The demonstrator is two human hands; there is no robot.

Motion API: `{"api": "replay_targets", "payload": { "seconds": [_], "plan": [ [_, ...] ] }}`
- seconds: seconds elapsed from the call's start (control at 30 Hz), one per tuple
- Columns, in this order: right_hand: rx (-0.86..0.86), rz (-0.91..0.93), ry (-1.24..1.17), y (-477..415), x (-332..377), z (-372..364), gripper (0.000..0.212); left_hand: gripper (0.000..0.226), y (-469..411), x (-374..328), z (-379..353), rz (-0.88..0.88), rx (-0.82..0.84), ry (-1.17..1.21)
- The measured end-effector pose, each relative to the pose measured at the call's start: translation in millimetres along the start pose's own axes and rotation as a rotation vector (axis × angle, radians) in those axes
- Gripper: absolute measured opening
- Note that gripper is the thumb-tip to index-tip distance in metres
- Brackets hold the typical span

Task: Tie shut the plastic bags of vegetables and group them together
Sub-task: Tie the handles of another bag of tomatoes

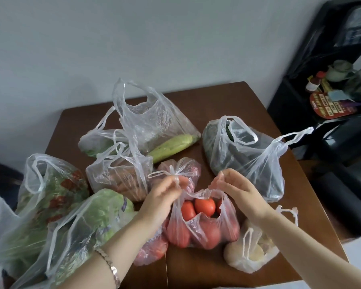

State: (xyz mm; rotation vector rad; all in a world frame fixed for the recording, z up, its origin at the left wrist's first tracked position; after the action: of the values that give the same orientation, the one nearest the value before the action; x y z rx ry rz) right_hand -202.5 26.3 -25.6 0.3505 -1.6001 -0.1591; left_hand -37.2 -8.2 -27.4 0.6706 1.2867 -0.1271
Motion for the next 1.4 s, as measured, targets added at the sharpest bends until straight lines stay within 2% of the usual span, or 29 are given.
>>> {"api": "replay_targets", "payload": {
  "seconds": [0.07,0.1,0.23,0.33,0.4,0.5,0.6,0.7,0.8,0.9,1.03,1.17,1.3,1.4],
  "plan": [
    [-0.057,0.010,-0.005,-4.5,-7.2,1.3,0.016,0.020,5.0,-7.2,-3.3,-0.085,-0.009,-0.267],
    [-0.093,0.003,-0.008,-7.7,-12.2,3.3,0.022,0.018,5.9,-10.1,-4.1,-0.121,-0.026,-0.319],
    [-0.200,-0.049,0.117,-17.4,-23.7,9.9,0.031,0.020,-1.2,-14.8,-11.8,-0.181,0.010,-0.296],
    [-0.213,-0.071,0.028,-22.3,-29.3,7.2,0.026,0.023,-9.6,-0.7,-16.2,-0.066,0.024,-0.120],
    [-0.236,-0.107,-0.072,-21.9,-36.8,3.4,0.018,0.017,-13.8,16.2,-14.0,0.061,-0.023,0.065],
    [-0.235,-0.158,-0.141,-19.3,-49.6,-6.8,0.010,0.023,-16.0,37.7,-15.8,0.225,-0.059,0.340],
    [-0.092,-0.168,-0.108,-19.7,-49.3,-26.8,0.026,0.024,-17.9,43.3,-23.3,0.284,-0.023,0.507],
    [-0.059,-0.164,-0.162,-15.7,-46.1,-28.6,0.027,0.010,-22.8,48.4,-20.8,0.307,-0.020,0.330],
    [-0.105,-0.154,0.061,-14.1,-42.7,-20.5,0.016,0.013,-28.3,42.0,-19.1,0.235,-0.017,0.155],
    [-0.238,-0.175,-0.032,-13.3,-49.1,-7.2,0.022,0.015,-30.6,25.7,-24.0,0.084,0.021,-0.042],
    [-0.355,-0.275,-0.165,-13.9,-70.7,-0.5,0.026,0.014,-24.3,18.6,-42.4,-0.044,0.166,-0.176],
    [-0.207,-0.436,0.001,-20.9,-87.8,-18.3,0.002,0.007,-14.9,10.4,-43.1,-0.203,0.120,-0.413],
    [-0.043,-0.277,0.211,-25.9,-57.8,-29.0,0.023,0.005,-17.2,8.3,-20.6,-0.196,-0.033,-0.358],
    [0.035,-0.186,0.303,-22.0,-45.1,-31.9,0.026,0.002,-22.1,14.9,-16.5,-0.131,-0.066,-0.287]
  ]
}}
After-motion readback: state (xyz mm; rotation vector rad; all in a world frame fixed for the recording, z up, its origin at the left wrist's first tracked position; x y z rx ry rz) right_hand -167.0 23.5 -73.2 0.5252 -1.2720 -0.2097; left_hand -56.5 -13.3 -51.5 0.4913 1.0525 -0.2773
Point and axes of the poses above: each hand's wrist, its own y-axis away from the middle knuckle, its own z-axis out of the back of the hand, x = y × z, the point moved 10 cm from there along -y, towards the middle knuckle, and after that the axes turned 10 degrees about x, right-handed, at the moved point
